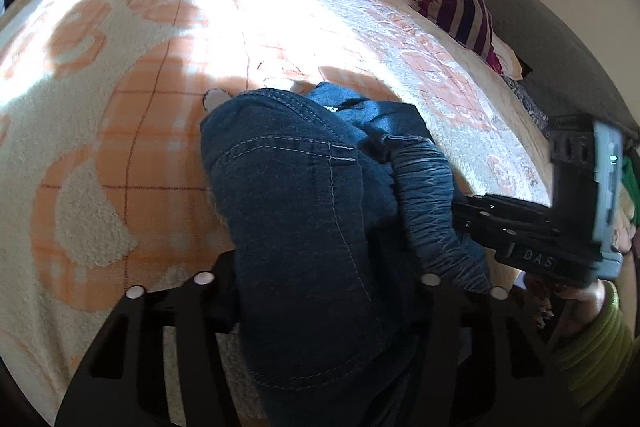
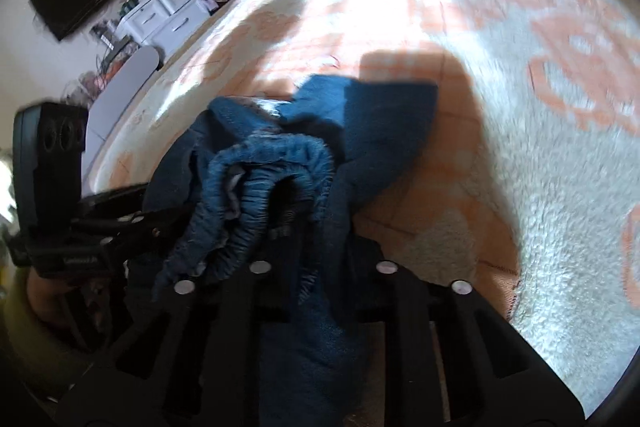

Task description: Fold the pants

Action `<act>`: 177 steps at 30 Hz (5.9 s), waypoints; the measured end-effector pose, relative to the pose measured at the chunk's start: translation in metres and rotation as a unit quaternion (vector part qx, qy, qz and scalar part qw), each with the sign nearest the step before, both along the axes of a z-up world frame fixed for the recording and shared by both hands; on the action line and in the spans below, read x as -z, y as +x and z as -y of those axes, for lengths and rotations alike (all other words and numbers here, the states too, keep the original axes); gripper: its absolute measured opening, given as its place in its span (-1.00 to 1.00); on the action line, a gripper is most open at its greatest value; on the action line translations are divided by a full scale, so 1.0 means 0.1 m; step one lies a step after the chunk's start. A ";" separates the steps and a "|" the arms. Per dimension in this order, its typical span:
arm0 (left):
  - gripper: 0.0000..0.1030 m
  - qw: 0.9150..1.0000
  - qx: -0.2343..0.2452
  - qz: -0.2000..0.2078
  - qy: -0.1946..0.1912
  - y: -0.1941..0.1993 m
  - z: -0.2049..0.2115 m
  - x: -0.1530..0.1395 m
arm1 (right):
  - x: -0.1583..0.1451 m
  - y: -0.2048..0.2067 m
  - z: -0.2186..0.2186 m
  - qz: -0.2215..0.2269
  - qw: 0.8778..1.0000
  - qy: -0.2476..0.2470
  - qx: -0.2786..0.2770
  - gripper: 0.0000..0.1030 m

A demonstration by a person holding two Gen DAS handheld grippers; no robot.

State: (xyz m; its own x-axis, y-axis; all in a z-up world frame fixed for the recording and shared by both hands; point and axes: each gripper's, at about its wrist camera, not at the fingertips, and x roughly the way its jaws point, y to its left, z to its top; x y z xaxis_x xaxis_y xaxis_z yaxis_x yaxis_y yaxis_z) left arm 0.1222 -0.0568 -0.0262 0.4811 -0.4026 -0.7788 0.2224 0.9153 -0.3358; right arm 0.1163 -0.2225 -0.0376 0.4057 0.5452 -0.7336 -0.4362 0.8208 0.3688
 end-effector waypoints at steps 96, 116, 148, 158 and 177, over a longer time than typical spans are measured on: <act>0.92 0.981 -0.114 0.120 0.099 -0.48 -0.50 -0.78 | -0.96 -0.28 -0.12 0.195 0.973 -0.064 0.101 0.83; 0.92 0.985 -0.131 0.070 0.090 -0.72 -0.52 -0.23 | -0.29 -0.53 -0.04 0.123 0.982 -0.093 0.113 0.83; 0.92 0.984 -0.133 0.062 0.103 -0.71 -0.52 -0.27 | -0.35 -0.56 0.08 0.120 0.981 -0.081 0.127 0.83; 0.92 0.983 -0.135 0.064 0.103 -0.72 -0.52 -0.29 | -0.36 -0.57 0.08 0.119 0.981 -0.080 0.129 0.83; 0.92 0.985 -0.134 0.060 0.093 -0.73 -0.54 -0.30 | -0.35 -0.55 0.07 0.119 0.981 -0.085 0.125 0.83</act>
State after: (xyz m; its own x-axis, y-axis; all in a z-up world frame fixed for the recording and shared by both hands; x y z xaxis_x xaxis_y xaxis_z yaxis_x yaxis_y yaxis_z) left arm 0.0490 -0.0027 0.0043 0.6436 -0.1043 -0.7582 -0.0078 0.9897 -0.1428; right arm 0.0609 -0.2291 -0.0030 0.6817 0.2852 -0.6737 -0.2700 0.9540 0.1306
